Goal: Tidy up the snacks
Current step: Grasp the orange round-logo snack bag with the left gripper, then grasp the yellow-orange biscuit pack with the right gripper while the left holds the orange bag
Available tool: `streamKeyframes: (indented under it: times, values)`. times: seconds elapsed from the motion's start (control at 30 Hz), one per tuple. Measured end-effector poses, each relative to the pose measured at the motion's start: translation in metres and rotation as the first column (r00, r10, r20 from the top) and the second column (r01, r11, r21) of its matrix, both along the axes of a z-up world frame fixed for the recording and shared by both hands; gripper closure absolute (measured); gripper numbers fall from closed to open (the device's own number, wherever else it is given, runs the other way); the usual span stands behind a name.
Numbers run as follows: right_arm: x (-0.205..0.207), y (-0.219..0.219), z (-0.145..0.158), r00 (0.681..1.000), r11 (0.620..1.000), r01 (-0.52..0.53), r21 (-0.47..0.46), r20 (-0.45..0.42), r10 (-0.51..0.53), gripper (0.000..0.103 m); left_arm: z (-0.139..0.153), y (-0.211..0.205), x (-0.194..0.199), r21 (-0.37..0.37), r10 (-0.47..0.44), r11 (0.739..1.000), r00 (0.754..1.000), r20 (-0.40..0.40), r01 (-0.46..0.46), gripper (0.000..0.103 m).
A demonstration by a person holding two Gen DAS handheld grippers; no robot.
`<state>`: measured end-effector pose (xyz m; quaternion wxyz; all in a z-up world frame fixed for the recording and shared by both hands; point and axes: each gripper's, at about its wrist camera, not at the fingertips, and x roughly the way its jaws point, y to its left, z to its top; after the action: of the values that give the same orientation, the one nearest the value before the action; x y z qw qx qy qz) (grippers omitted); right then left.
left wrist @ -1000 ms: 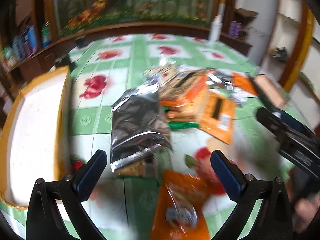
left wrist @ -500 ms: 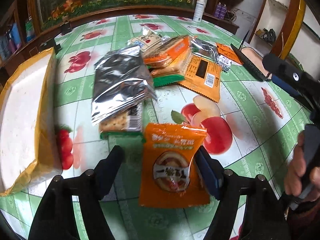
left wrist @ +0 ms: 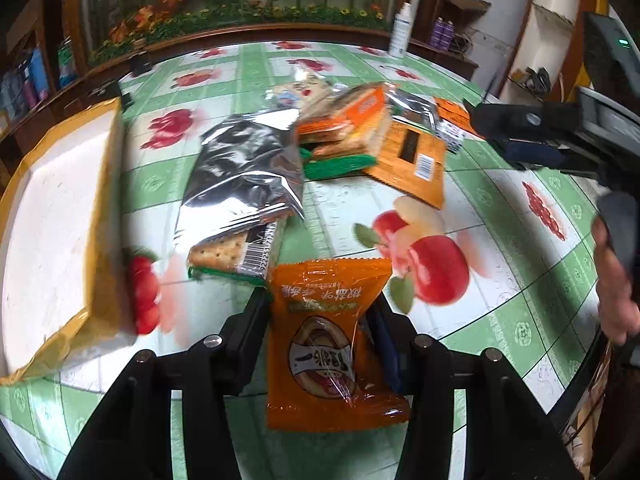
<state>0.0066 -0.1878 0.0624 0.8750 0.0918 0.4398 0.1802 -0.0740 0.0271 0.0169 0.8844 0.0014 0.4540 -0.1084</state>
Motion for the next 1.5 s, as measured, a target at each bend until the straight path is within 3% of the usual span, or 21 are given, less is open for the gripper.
streamKeyframes:
  times: [0.17, 0.43, 0.57, 0.63, 0.73, 0.83, 0.93, 1.13, 1.37, 1.5]
  values:
    - [0.028, 0.004, -0.024, 0.989, 0.999, 0.044, 0.014, -0.140, -0.042, 0.018, 0.000, 0.006, -0.001, -0.022, 0.007, 1.000, 1.000, 0.003, -0.007, 0.054]
    - [0.065, 0.018, -0.024, 0.997, 0.996, 0.054, -0.076, -0.058, -0.059, 0.018, 0.000, 0.012, -0.001, -0.068, 0.002, 0.998, 1.000, 0.004, -0.002, 0.054]
    - [0.084, 0.015, -0.043, 0.991, 0.999, -0.004, 0.051, -0.131, 0.010, 0.017, 0.000, 0.012, -0.002, -0.070, 0.003, 0.998, 1.000, 0.006, -0.002, 0.054]
    - [0.074, 0.015, -0.042, 0.991, 0.997, -0.030, 0.076, -0.130, 0.040, 0.017, 0.000, 0.012, -0.002, -0.074, 0.002, 0.997, 1.000, 0.005, -0.002, 0.054]
    - [0.042, 0.024, -0.042, 0.973, 0.983, -0.151, 0.102, -0.161, 0.166, 0.017, 0.000, 0.011, -0.001, -0.071, 0.002, 0.997, 1.000, 0.005, -0.001, 0.054]
    - [0.003, 0.037, -0.036, 0.932, 0.944, -0.313, 0.109, -0.159, 0.327, 0.017, 0.000, 0.012, -0.001, -0.070, -0.001, 0.998, 1.000, 0.005, 0.001, 0.054]
    - [-0.026, 0.049, -0.023, 0.891, 0.895, -0.444, 0.045, -0.080, 0.446, 0.016, 0.000, 0.012, -0.001, -0.072, 0.000, 0.997, 1.000, 0.006, 0.001, 0.054]
    - [-0.010, 0.063, -0.017, 0.908, 0.900, -0.415, -0.132, 0.009, 0.420, 0.017, -0.001, 0.012, -0.002, -0.069, 0.008, 0.998, 1.000, 0.008, -0.007, 0.054]
    - [0.024, 0.074, -0.044, 0.888, 0.889, -0.457, -0.034, -0.083, 0.453, 0.017, 0.000, 0.014, -0.004, -0.078, 0.018, 0.997, 1.000, 0.010, -0.017, 0.054]
    - [0.000, 0.085, -0.046, 0.869, 0.857, -0.495, -0.143, -0.072, 0.490, 0.017, 0.000, 0.013, -0.003, -0.074, 0.017, 0.997, 1.000, 0.010, -0.016, 0.054]
